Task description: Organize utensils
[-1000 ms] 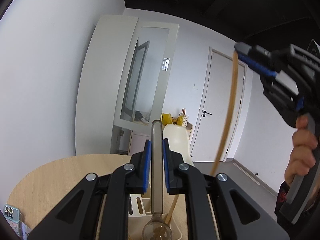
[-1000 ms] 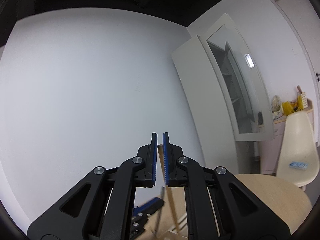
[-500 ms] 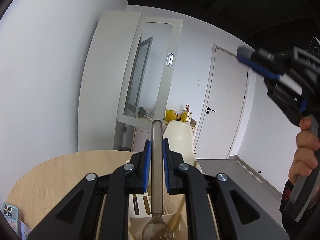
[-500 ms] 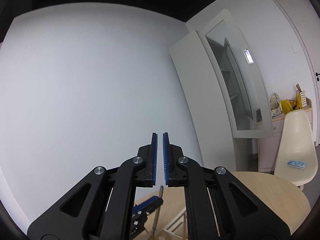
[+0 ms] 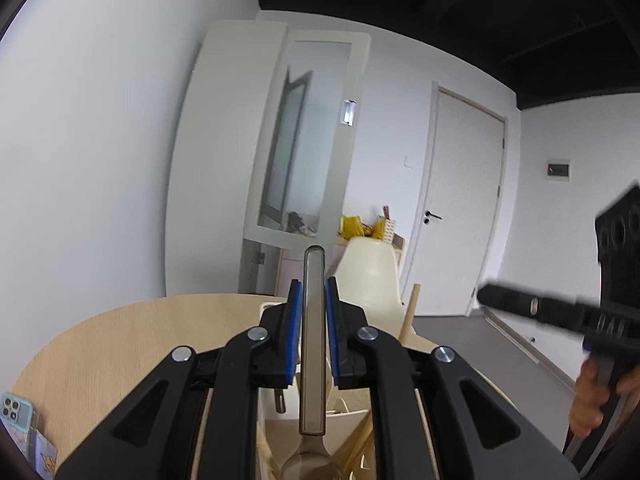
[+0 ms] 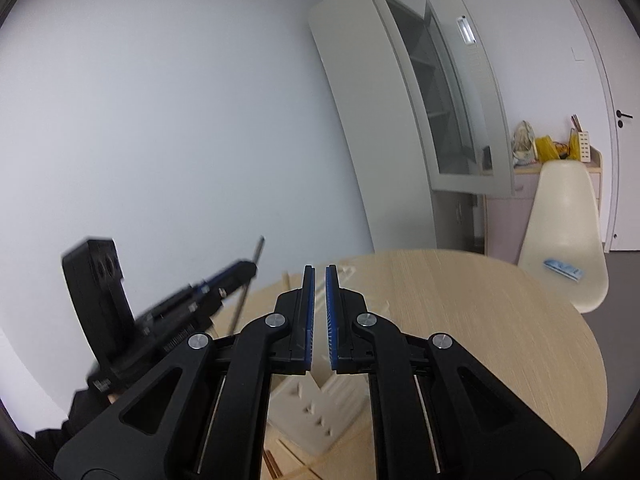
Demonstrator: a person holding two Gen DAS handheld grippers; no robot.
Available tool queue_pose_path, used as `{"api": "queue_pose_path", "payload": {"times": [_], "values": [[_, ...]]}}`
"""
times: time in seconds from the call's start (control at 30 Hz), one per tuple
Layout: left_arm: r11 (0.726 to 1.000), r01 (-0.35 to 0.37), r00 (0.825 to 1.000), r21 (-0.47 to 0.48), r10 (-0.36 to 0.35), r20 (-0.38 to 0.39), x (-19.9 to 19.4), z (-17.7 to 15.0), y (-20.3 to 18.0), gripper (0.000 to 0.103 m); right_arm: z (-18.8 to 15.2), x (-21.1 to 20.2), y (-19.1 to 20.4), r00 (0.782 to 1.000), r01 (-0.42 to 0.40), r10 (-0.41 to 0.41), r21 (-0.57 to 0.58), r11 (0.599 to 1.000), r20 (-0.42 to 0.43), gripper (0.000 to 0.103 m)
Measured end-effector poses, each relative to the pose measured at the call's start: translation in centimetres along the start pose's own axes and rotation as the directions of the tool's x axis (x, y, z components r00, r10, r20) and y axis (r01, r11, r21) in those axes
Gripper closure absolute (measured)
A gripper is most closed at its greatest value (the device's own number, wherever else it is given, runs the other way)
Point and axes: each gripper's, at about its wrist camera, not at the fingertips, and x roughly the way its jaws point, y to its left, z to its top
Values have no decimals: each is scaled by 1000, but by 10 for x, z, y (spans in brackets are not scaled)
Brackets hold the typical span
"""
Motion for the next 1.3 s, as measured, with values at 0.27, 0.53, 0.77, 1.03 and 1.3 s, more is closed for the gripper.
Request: {"api": "queue_pose_path", "payload": {"times": [0.27,0.53,0.77,1.03,1.3], "values": [[999,-17,999,-32,18,30,-9,-2,6,92,-31,19,-13,991,58,-55,21,998,-122,95],[1000,-4,998,-25,6,66,-22,8,4,92,-76,62,-37,935,149,-98,128,980,-340,92],[999,-11,995,-37,15,100,-35,14,6,92,-110,112,-56,868,208,-84,204,957,-490,85],[999,0,993,-35,4,122,-48,19,9,92,-122,148,-62,799,296,-130,196,935,-587,85],[999,-2,992,-42,7,125,-54,16,14,92,-120,167,-49,763,349,-172,174,921,-623,82]]}}
